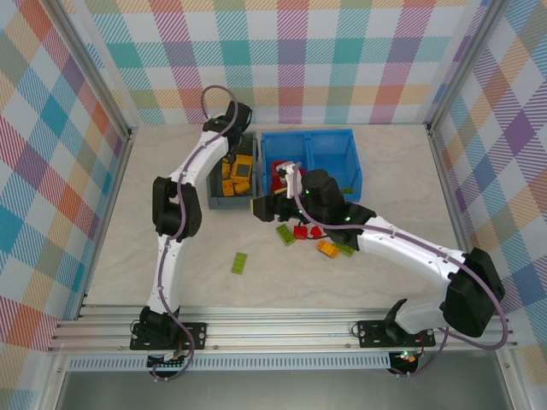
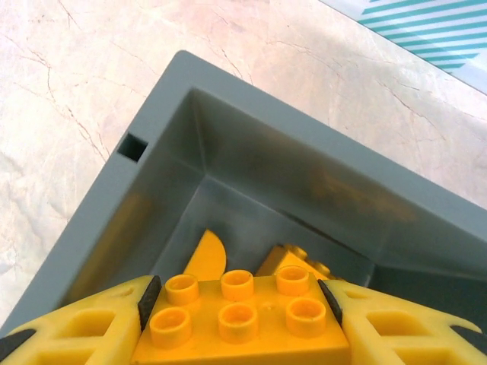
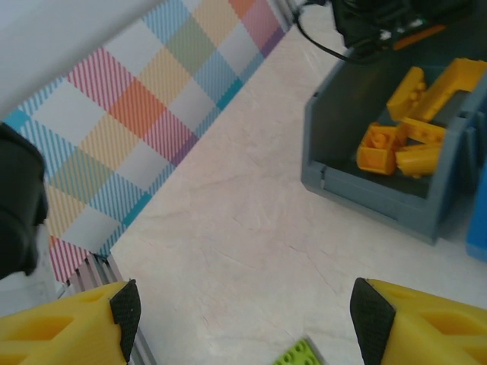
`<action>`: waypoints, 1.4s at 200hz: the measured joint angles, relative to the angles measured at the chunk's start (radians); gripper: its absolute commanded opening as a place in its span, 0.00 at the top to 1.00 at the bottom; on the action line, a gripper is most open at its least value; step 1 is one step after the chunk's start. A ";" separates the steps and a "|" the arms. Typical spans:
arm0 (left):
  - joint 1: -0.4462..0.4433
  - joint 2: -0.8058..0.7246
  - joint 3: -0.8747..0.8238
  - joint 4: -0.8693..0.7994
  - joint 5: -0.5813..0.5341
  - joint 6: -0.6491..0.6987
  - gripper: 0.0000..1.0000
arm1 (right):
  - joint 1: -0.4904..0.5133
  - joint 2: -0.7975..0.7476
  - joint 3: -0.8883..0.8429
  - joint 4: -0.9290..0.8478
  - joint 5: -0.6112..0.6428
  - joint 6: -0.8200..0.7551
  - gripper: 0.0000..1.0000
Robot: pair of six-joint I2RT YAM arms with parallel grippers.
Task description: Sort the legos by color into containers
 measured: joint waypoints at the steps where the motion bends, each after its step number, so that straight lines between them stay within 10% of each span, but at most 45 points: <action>1: 0.000 0.002 0.000 0.001 0.000 0.002 0.54 | 0.001 0.001 0.001 0.001 0.000 0.000 0.25; 65: 0.002 0.042 0.019 0.024 0.008 0.060 0.31 | 0.024 0.014 0.015 0.029 0.000 0.000 0.24; 146: -0.015 -0.066 -0.068 0.016 0.029 0.066 0.35 | 0.027 -0.133 -0.076 -0.011 0.043 0.001 0.25; 209: -0.101 -0.550 -0.324 0.012 0.021 0.021 0.30 | 0.067 -0.158 -0.101 -0.197 0.162 0.035 0.31; 280: -0.139 -1.351 -0.976 -0.132 0.132 0.089 0.24 | 0.314 0.472 0.430 -0.668 0.247 0.383 0.39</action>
